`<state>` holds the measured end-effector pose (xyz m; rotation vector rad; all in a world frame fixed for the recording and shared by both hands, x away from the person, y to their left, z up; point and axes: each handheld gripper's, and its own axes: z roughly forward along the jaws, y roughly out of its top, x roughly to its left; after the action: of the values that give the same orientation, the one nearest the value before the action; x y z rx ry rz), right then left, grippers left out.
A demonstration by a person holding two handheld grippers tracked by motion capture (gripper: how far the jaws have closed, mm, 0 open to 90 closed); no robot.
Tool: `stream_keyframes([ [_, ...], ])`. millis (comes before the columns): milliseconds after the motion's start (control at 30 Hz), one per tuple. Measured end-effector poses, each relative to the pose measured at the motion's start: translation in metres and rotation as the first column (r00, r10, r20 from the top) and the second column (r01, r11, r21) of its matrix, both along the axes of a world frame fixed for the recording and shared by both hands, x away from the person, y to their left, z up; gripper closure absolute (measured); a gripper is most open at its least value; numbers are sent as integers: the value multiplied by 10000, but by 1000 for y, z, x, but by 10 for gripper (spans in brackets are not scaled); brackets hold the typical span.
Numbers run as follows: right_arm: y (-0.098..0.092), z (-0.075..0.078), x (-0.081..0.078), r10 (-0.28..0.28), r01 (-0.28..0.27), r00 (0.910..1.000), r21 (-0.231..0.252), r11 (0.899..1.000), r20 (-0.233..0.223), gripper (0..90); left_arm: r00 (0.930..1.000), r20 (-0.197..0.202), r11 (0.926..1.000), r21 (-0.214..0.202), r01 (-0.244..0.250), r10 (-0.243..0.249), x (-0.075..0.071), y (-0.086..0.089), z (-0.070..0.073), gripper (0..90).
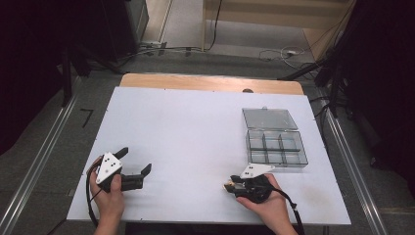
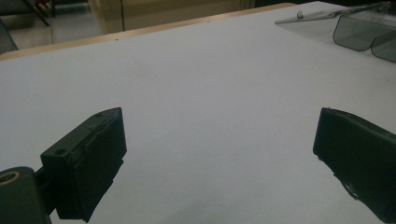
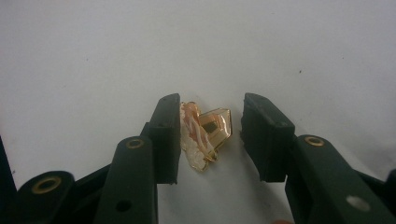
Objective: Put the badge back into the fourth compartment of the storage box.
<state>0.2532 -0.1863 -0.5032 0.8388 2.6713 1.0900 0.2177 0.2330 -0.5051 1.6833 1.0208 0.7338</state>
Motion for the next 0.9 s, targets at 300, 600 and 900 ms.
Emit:
stream_keyframes([
  [300,-2,-1,1,71,-71,9997,13,10000,-222,640,10000,-24,10000,54,9,-9,0,-1,0,34],
  [600,-2,-1,2,85,-83,9993,59,9999,-368,655,10000,-78,9999,125,13,-12,0,-2,-1,34],
  [900,-5,-1,3,197,-177,9980,335,9993,-607,708,10000,-92,9998,184,25,-23,0,-3,-1,33],
])
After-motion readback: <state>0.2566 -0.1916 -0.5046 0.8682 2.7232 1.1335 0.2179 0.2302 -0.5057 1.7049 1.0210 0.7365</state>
